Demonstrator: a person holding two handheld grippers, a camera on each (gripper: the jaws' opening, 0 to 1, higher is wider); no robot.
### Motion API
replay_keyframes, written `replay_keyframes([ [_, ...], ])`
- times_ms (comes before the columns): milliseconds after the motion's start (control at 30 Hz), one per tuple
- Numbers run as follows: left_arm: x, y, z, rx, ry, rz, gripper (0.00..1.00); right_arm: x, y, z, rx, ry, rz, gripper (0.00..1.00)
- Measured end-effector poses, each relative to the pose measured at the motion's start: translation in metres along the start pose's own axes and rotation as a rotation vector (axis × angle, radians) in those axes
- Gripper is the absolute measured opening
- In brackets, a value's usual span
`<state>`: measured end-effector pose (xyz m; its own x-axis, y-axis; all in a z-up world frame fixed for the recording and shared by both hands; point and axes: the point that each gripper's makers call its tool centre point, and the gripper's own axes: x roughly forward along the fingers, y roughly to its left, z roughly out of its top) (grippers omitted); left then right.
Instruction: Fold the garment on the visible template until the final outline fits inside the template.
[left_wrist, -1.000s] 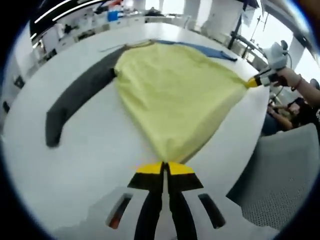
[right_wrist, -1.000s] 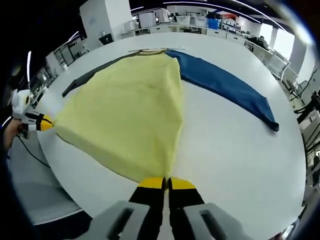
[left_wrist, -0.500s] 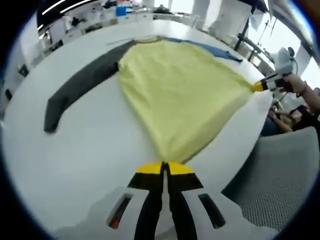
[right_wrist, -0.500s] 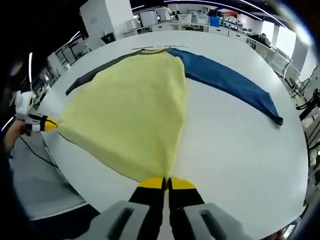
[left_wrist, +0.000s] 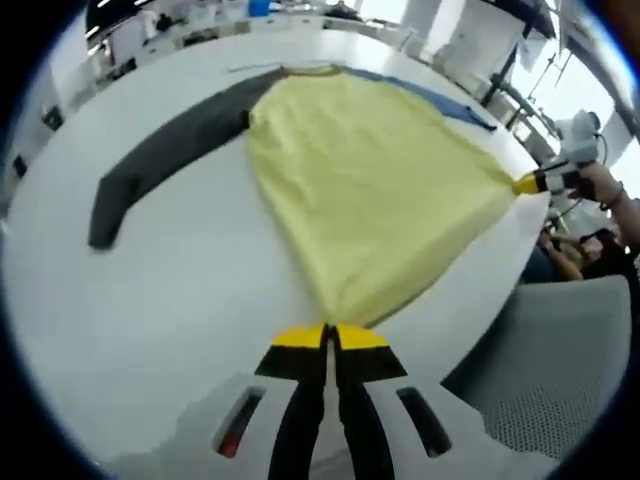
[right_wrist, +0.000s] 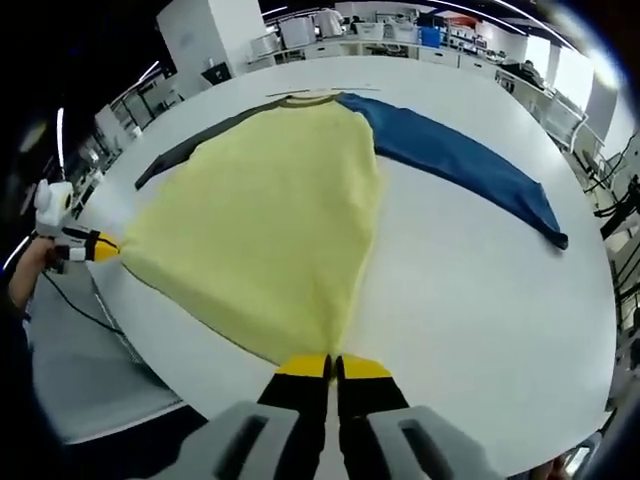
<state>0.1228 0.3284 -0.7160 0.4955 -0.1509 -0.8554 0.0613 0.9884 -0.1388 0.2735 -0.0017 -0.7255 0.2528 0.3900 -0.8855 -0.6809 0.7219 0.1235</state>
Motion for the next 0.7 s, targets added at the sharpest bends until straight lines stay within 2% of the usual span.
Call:
replay_keyframes([
  [100,0.0056,0.0014,-0.0030,0.008,0.010,0.003,0.00,0.0090,-0.0024,-0.0046,-0.008,0.007,-0.011,0.00],
  [267,0.0100,0.0009,-0.0074,0.026,0.017,0.017,0.00,0.0074,-0.0029,-0.0024,0.013,-0.011,-0.010,0.00],
  [433,0.0115,-0.0003,-0.0082,0.081,0.028,0.044,0.00,0.0073,-0.0030,-0.0029,0.018,-0.008,-0.011,0.00],
  [700,0.0110,0.0019,-0.0074,0.069,0.004,0.056,0.00,0.0072,-0.0036,-0.0032,0.033,-0.014,-0.013,0.01],
])
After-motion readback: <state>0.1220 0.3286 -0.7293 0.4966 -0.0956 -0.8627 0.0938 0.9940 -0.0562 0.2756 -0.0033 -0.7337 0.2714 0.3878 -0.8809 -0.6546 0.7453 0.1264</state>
